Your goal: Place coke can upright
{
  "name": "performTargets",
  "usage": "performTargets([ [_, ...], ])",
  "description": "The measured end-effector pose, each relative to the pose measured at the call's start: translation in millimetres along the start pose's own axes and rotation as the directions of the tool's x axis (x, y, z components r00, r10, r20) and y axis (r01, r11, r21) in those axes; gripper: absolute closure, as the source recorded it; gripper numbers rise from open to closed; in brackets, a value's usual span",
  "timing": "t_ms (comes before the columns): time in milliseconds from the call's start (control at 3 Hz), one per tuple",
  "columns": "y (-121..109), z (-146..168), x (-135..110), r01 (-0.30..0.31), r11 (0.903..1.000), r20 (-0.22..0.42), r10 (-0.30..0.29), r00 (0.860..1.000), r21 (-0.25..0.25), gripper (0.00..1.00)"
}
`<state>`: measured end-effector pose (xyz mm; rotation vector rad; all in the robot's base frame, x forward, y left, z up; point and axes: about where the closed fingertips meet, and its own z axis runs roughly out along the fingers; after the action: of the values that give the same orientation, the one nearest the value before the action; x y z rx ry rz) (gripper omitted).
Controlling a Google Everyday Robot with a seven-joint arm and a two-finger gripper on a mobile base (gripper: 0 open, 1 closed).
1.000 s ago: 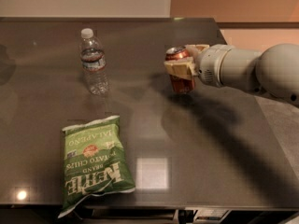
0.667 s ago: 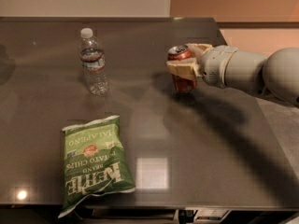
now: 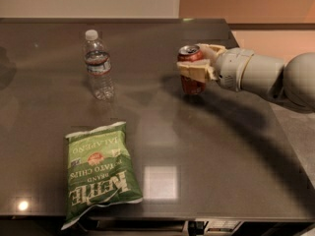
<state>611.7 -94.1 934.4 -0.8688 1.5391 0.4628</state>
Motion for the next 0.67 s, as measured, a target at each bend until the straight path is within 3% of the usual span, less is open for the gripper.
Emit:
performTargets([
  [667, -8.6, 3.4, 5.6, -0.069, 0.995, 0.077, 0.075, 0.994, -0.073, 0.6],
])
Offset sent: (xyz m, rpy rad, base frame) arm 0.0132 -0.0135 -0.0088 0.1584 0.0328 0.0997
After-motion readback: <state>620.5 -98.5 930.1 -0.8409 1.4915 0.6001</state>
